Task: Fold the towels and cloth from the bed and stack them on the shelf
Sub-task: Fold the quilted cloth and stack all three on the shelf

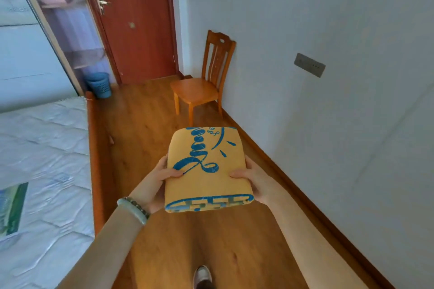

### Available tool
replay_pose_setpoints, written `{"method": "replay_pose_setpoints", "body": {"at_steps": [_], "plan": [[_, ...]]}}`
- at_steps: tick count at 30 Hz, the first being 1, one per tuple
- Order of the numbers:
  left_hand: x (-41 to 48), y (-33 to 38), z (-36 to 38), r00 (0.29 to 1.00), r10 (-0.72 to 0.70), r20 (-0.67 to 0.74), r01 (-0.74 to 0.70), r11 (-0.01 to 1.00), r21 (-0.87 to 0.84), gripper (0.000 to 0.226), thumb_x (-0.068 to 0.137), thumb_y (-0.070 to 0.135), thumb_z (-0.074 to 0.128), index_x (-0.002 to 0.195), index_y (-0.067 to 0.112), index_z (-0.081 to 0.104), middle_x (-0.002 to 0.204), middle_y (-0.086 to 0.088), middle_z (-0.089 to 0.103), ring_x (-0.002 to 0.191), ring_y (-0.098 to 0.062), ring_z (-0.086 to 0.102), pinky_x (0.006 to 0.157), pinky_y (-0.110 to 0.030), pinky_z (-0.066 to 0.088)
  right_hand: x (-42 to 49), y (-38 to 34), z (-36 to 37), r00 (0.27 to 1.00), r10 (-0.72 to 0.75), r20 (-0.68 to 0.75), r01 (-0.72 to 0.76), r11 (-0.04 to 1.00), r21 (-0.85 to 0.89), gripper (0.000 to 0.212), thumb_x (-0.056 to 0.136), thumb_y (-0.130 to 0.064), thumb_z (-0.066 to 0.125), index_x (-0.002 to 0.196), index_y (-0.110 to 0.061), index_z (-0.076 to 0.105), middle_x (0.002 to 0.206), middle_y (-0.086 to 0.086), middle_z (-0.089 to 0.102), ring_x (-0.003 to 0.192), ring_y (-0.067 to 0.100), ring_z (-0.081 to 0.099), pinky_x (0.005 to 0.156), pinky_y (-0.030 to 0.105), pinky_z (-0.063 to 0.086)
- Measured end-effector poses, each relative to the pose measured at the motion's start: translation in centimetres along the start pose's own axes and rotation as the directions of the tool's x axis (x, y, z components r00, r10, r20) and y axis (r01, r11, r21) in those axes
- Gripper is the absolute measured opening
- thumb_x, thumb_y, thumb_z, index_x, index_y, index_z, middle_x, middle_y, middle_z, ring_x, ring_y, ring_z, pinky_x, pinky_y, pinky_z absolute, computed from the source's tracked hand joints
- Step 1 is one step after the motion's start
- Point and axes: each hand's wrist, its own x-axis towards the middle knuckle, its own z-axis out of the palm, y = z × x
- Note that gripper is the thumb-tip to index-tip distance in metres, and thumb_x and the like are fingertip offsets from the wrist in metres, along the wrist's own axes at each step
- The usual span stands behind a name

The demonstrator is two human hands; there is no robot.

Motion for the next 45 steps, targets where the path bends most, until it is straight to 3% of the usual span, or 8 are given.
{"method": "replay_pose_setpoints", "body": {"at_steps": [9,15,21,28,37,41,45], "plan": [[15.6,13.3,-3.3,0.995,0.075,-0.068,-0.08,0.995,-0.061,0.074,0.069,0.0,0.065,0.134,0.03,0.046,0.128,-0.014,0.061,0.109,-0.039,0.063,0.08,-0.054,0.054,20.8,-12.2,-0.7,0.994,-0.013,0.105,0.019,0.998,-0.054,0.07,0.067,-0.006,0.071,0.131,-0.02,0.045,0.127,0.011,0.061,0.109,0.031,0.063,0.079,0.041,0.056],[26.2,20.1,-6.8,0.984,0.102,-0.147,-0.114,0.99,-0.078,0.069,0.076,-0.002,0.061,0.135,0.03,0.045,0.126,-0.013,0.062,0.105,-0.037,0.065,0.077,-0.052,0.055,34.7,-18.0,-1.1,0.982,0.028,0.186,-0.021,0.999,-0.041,0.06,0.067,-0.003,0.068,0.122,-0.023,0.05,0.116,0.008,0.065,0.096,0.026,0.069,0.069,0.036,0.058],[38.9,27.9,-10.4,0.966,0.137,-0.22,-0.161,0.982,-0.099,0.077,0.07,0.002,0.065,0.137,0.03,0.041,0.131,-0.016,0.058,0.113,-0.041,0.06,0.081,-0.055,0.053,50.6,-24.8,-2.2,0.961,0.067,0.269,-0.051,0.996,-0.068,0.061,0.067,-0.003,0.068,0.122,-0.023,0.051,0.117,0.01,0.066,0.104,0.032,0.065,0.075,0.041,0.058],[50.4,37.8,-14.3,0.935,0.182,-0.305,-0.231,0.964,-0.132,0.071,0.075,-0.001,0.06,0.136,0.029,0.04,0.132,-0.018,0.056,0.112,-0.042,0.06,0.08,-0.057,0.054,67.5,-33.5,-1.0,0.928,0.115,0.355,-0.058,0.985,-0.165,0.065,0.068,-0.007,0.071,0.126,-0.024,0.048,0.125,0.012,0.062,0.109,0.033,0.063,0.084,0.045,0.056],[63.0,49.4,-26.7,0.894,0.228,-0.386,-0.305,0.94,-0.15,0.07,0.079,-0.004,0.054,0.139,0.028,0.039,0.128,-0.018,0.059,0.102,-0.037,0.067,0.075,-0.053,0.056,89.6,-38.0,5.4,0.89,0.165,0.425,-0.091,0.978,-0.189,0.066,0.068,-0.006,0.071,0.127,-0.02,0.046,0.125,0.013,0.061,0.111,0.034,0.062,0.088,0.047,0.054],[68.8,56.6,-33.6,0.892,0.293,-0.345,-0.337,0.938,-0.075,0.069,0.075,-0.001,0.057,0.138,0.024,0.044,0.131,-0.018,0.059,0.108,-0.036,0.064,0.079,-0.05,0.055,100.1,-40.4,9.9,0.888,0.162,0.431,-0.086,0.978,-0.19,0.069,0.067,-0.009,0.072,0.13,-0.021,0.045,0.13,0.014,0.058,0.116,0.035,0.058,0.098,0.054,0.047],[74.1,65.2,-40.1,0.898,0.279,-0.341,-0.325,0.942,-0.085,0.069,0.072,0.001,0.059,0.136,0.023,0.045,0.13,-0.019,0.059,0.111,-0.04,0.061,0.079,-0.051,0.055,109.9,-44.3,14.9,0.888,0.14,0.437,-0.07,0.983,-0.172,0.072,0.067,-0.009,0.072,0.132,-0.021,0.044,0.131,0.014,0.057,0.116,0.035,0.058,0.095,0.053,0.049]]}}
